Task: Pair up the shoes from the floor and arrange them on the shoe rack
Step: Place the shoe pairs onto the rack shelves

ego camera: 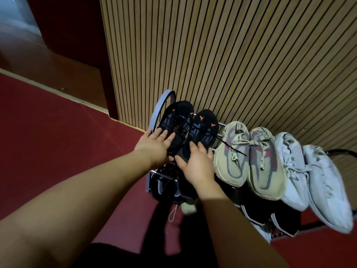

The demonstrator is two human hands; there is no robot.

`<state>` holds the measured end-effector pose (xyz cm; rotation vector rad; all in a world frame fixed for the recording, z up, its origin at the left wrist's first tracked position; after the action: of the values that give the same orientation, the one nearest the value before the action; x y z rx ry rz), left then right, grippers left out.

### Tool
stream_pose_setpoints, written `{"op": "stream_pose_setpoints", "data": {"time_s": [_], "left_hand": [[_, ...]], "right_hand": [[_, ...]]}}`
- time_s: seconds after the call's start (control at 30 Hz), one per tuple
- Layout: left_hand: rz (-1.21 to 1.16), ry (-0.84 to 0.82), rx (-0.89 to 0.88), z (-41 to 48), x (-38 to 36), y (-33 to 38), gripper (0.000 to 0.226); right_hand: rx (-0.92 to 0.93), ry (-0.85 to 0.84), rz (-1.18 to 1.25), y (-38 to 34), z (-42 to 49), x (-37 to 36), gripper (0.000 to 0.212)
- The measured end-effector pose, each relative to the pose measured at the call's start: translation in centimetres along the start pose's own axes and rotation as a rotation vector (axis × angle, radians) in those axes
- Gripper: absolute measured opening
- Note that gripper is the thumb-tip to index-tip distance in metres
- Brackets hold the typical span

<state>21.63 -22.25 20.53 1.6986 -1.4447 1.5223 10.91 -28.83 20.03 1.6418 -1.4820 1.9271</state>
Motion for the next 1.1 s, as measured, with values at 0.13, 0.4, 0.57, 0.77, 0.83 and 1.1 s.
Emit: {"op": "stream_pose_setpoints", "data": {"time_s": [0.13,0.4,0.57,0.77,0.83,1.1], "left_hand": [[-0.024,-0.025,-0.012,0.1,0.1,0.2,0.073],[0.037,-0.058,-0.019,0.3,0.6,0.5,0.077],[0.022,-0.077,-0.017,0.1,0.6,0.2,0.076],[0.012,-0.125,-0.018,-0.4,0.9,0.6,0.078],[-0.101,-0.111,-0.005,-0.7,1.7,0.4,0.082],[-0.596,-0.161,0.101,-0.2,2.7,1.4,0.056]], "right_hand": [[0.023,0.035,0.096,0.0,0.1,-0.4,0.071],[0.072,-0.070,0.086,1.2,-0.2,0.6,0.091],[0.074,-0.090,0.085,0.6,0.0,0.1,0.091],[0.058,-0.180,0.098,1.3,-0.4,0.6,0.103],[-0.002,-0.186,0.152,2.1,-0.4,1.3,0.113],[-0.058,-0.131,-0.065,2.4,0.2,1.6,0.106]]}}
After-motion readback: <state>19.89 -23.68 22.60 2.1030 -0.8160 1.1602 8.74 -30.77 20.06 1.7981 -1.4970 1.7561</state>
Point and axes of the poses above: each hand's wrist, its own z-axis towards the middle knuckle, its own x-axis out of the back of the hand, y = z × x, the point moved 7 cm from there along z, towards the middle knuckle, and after that the axes turned 10 degrees about z, right-handed, at the moved point
